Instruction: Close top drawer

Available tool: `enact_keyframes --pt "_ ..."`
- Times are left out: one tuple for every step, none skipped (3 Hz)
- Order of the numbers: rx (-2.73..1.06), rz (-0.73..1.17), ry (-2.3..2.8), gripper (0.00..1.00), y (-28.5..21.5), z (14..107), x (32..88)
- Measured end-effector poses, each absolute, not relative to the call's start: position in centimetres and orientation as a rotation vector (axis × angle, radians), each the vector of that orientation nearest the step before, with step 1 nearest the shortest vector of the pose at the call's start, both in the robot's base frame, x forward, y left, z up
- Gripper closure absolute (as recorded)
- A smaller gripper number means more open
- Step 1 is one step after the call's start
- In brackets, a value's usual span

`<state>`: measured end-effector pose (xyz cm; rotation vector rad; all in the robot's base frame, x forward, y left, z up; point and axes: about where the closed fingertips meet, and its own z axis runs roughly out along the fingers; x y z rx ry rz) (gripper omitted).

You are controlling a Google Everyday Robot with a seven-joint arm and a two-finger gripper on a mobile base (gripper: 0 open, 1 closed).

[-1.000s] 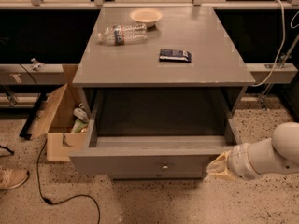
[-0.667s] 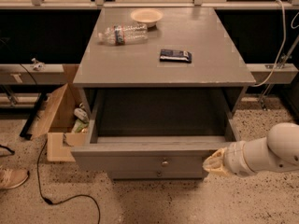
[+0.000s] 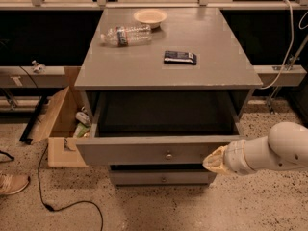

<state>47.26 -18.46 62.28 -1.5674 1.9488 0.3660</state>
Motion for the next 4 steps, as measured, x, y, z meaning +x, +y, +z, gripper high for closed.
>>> enact_keyframes --pt "-1.590 0.366 1.878 1.00 -18.3 61.8 48.9" --pt "-1.614 0.357 1.802 1.00 -18.4 61.6 50.6" --pt "-1.636 0.331 1.712 1.00 -18.5 61.7 52.7" --pt "-1.634 0.295 1.637 1.00 -18.4 62.0 55.2"
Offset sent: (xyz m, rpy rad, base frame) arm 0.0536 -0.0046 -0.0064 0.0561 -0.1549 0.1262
